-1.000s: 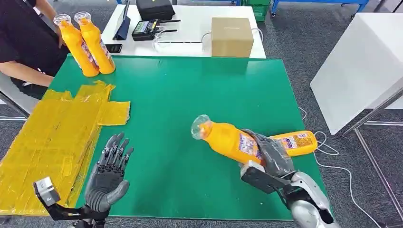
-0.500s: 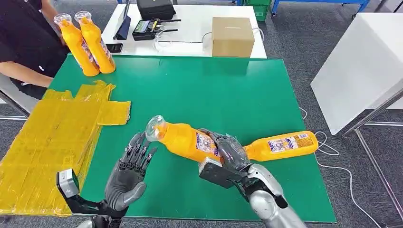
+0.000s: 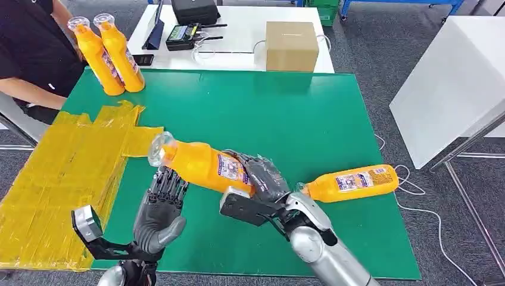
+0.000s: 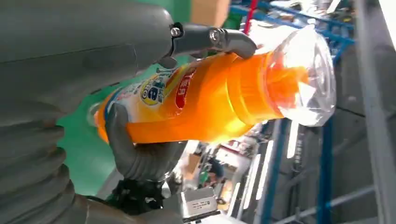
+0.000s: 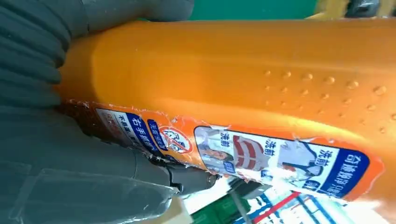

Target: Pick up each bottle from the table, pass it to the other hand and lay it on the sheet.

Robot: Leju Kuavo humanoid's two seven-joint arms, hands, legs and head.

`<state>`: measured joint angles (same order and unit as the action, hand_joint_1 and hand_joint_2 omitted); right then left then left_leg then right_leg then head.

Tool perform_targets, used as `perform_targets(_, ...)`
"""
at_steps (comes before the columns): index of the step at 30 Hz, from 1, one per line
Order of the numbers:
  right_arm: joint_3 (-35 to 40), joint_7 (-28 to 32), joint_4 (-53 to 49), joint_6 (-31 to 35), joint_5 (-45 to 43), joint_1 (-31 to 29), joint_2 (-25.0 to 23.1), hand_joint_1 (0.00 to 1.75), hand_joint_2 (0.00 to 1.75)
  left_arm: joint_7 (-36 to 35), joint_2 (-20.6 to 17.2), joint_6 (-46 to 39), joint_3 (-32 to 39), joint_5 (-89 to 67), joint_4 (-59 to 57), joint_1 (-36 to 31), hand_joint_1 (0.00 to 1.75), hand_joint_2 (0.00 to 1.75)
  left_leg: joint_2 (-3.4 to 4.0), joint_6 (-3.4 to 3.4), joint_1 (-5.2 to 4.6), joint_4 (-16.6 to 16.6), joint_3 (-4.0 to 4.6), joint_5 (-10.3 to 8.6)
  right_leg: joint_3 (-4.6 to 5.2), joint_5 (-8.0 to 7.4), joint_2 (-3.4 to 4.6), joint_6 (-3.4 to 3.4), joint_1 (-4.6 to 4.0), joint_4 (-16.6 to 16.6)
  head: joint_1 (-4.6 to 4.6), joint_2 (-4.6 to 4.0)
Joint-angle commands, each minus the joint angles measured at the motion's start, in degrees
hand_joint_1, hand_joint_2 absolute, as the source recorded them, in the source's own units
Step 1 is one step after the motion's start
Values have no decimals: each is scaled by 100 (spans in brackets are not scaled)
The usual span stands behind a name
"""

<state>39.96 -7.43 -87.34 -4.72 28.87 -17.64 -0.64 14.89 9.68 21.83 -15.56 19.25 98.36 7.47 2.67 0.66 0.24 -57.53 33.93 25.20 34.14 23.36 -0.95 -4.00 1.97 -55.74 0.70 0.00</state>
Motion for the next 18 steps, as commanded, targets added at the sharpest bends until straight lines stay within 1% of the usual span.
perform_targets(1,963,-26,682,-34,-32,-481,-321,175,175,35,116,-159,171,-289,-483,-208,0,175,-4,-4,8,3,-25,8,-19,1,22,25,-7,4,-2,0)
perform_targets(2,963,-26,682,-34,-32,-481,-321,175,175,35,116,-159,171,-289,-483,-208,0,175,-4,-4,6,3,-16,5,-11,-1,16,20,-5,4,-2,0)
perform_targets(3,963,-26,682,-34,-32,-481,-321,175,175,35,116,-159,171,-289,-483,-208,0,175,-11,-5,10,3,-26,8,-21,2,17,28,-8,4,-4,0)
perform_targets(4,963,-26,682,-34,-32,-481,-321,175,175,35,116,-159,171,-289,-483,-208,0,175,-11,-3,4,3,-12,2,-10,0,8,18,-3,3,-4,0)
perform_targets(7,957,-23,678,-35,-33,-489,-304,175,175,35,116,-159,172,-289,-482,-209,0,175,-17,-5,11,2,-21,5,-19,0,11,29,-8,5,-2,0)
perform_targets(9,1136,15,709,-142,-98,-650,-263,175,175,47,132,-195,188,-353,-501,-240,0,175,-15,-2,3,4,-5,0,-4,-1,2,16,-1,4,0,0)
perform_targets(12,1368,65,808,-242,-235,-811,-368,175,175,48,161,-188,184,-368,-541,-294,0,175,-10,-3,7,-2,-11,5,-7,-1,15,24,-4,1,-4,0)
perform_targets(13,1446,72,849,-265,-262,-821,-408,175,175,48,164,-173,165,-368,-556,-307,0,175,-5,-3,4,1,-4,2,1,-3,15,19,-1,1,-2,0)
perform_targets(14,1538,80,919,-293,-305,-837,-445,175,175,48,166,-156,135,-368,-554,-321,0,175,-11,-5,11,0,-15,6,-10,-1,19,29,-8,2,-4,0)
perform_targets(17,1801,149,1117,-319,-434,-821,-516,175,175,63,186,-256,108,-400,-528,-363,0,175,-17,-4,6,2,-9,2,-7,0,4,21,-5,3,-4,0)
perform_targets(18,1894,190,1169,-316,-441,-821,-520,175,175,45,184,-266,120,-349,-553,-381,0,175,-24,-6,11,3,-19,5,-18,3,4,29,-10,6,-2,0)
